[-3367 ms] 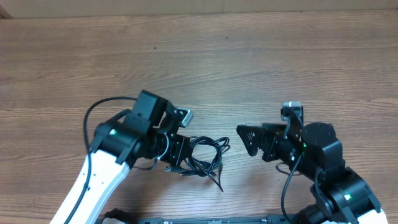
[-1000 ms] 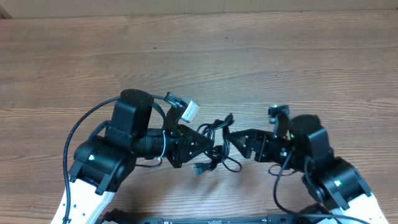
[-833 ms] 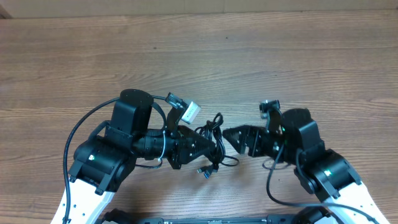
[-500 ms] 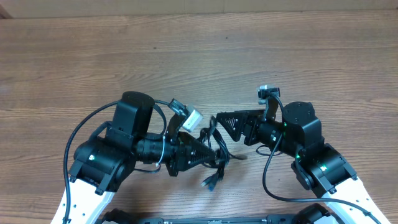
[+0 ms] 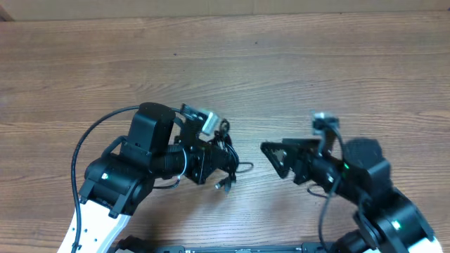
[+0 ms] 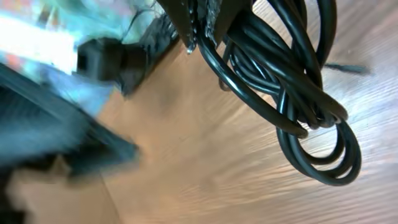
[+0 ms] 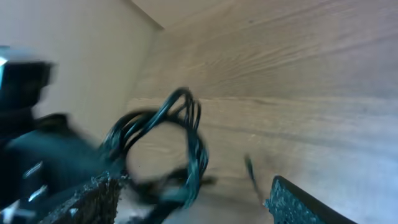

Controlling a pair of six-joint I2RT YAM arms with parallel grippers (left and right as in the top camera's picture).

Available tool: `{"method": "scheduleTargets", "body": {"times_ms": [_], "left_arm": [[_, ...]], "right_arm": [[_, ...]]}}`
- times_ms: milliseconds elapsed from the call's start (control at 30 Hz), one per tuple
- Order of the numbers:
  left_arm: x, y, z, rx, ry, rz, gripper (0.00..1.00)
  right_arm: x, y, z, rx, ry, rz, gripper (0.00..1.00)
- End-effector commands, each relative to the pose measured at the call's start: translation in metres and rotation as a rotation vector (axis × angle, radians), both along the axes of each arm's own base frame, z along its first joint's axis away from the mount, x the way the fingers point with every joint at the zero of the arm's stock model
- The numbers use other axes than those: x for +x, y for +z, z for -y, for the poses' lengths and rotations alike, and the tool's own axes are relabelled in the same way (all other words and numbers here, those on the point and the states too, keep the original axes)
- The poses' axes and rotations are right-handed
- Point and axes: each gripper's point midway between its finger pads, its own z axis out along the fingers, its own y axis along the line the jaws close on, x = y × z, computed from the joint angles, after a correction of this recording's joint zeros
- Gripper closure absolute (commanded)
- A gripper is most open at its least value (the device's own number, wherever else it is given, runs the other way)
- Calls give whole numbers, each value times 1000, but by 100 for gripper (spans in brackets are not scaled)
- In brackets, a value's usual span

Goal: Untangle cables

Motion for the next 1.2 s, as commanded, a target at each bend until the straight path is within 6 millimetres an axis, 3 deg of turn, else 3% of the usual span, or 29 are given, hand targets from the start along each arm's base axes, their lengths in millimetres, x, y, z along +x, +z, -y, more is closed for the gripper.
{"method": "scheduleTargets", "body": {"times_ms": [0,167,300,500,667,967,1167], "left_arm": [[21,0,-7,-49,268,-177,95],[26,-6,-4,-116,420,-373,96],[29,-18,-3,-136,533,-536,96],[35,-35,0,-153,677,-733,96],[37,-45,3,-158,735,-834,94],[36,-51,-2,-156,821,-904,95],[53,-62,-25,-17,804,-627,90]], "right_arm": [[-16,7,8,102,-78,-143,23],[-36,-28,12,118,-147,-432,21],[-44,-41,8,111,-135,-539,22],[-50,-49,0,95,-85,-601,22],[-46,-61,2,-63,-4,-462,22],[-56,-63,-8,-155,149,-341,20],[-53,-67,-8,-153,118,-379,15]]}}
